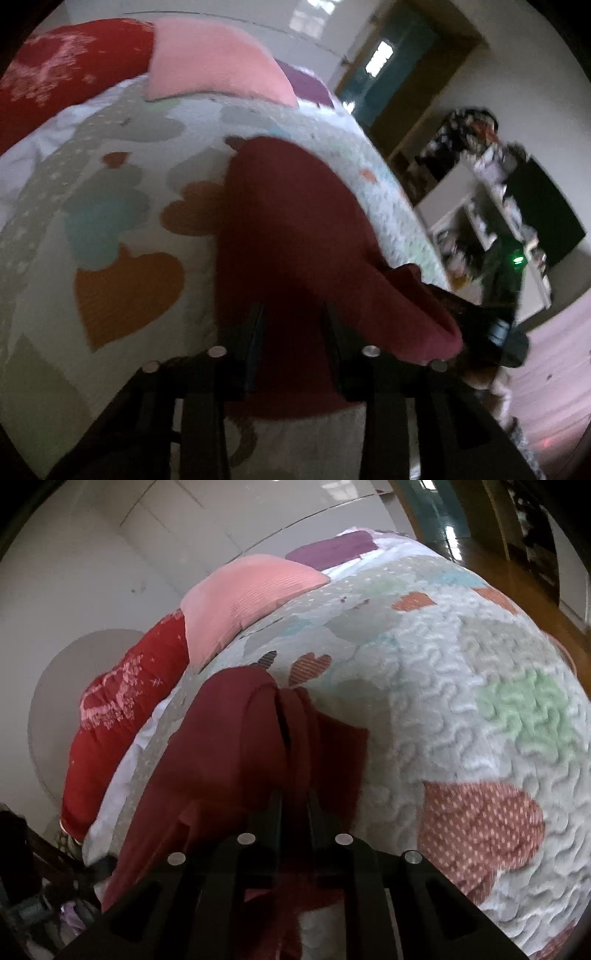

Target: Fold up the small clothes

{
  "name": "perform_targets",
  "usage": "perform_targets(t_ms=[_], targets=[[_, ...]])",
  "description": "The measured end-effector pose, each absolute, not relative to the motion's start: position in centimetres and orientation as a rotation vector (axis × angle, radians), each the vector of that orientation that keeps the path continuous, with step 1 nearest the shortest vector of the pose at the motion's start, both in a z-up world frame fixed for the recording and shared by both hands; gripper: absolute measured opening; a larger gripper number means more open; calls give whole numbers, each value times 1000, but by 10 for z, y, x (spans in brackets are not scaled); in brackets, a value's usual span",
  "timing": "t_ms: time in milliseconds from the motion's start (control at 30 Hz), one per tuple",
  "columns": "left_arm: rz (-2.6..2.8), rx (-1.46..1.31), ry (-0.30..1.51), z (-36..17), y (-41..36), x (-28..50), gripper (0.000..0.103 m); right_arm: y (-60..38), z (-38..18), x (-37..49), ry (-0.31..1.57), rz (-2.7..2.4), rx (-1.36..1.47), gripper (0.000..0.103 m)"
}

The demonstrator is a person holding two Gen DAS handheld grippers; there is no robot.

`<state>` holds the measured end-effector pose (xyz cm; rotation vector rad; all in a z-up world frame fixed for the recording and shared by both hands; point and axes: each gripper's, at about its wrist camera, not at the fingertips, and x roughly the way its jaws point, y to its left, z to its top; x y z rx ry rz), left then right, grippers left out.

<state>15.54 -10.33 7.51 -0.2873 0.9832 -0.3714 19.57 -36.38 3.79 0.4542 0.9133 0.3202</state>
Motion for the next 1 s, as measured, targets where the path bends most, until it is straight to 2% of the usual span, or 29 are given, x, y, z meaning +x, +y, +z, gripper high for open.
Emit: perform_targets(t_ms=[133,200,267,333,367,400,467,533,567,600,667,700,767,867,933,967,1000], targets=[[-345,-186,967,64,-119,158,35,-373,27,187,914,304,485,16],[-352,-188,958,62,-118,158,35,-378,37,181,893,273,452,29],[-356,-206,956,60,-114,158,35,-380,57,173,835,248,410,30],[-354,-216,950,57,-112,157,35,-380,69,175,804,272,422,38],[-351,-207,942,56,-113,155,35,-377,72,181,807,293,442,46],[-348,-194,935,57,-115,153,35,-374,72,188,820,306,453,49],[-339,-161,925,57,-119,150,35,-362,64,210,865,316,456,49],[-328,-124,923,58,-123,149,35,-349,53,228,907,338,450,56],[-324,-115,925,58,-124,149,35,-341,46,240,934,332,448,55],[-325,-113,923,58,-124,148,35,-338,43,244,947,330,443,28],[-330,-103,918,57,-128,148,35,-333,49,247,935,341,412,20],[-332,-78,909,56,-134,146,35,-336,57,243,894,340,414,13],[-316,-29,894,56,-143,143,35,-345,60,239,870,306,424,12],[-307,44,895,61,-151,140,35,-343,38,239,939,224,319,13],[-323,12,924,69,-143,140,35,-333,40,234,931,210,215,16],[-332,-24,933,76,-136,139,35,-333,48,230,912,202,207,23],[-346,-64,918,86,-128,136,35,-335,55,227,898,204,221,23]])
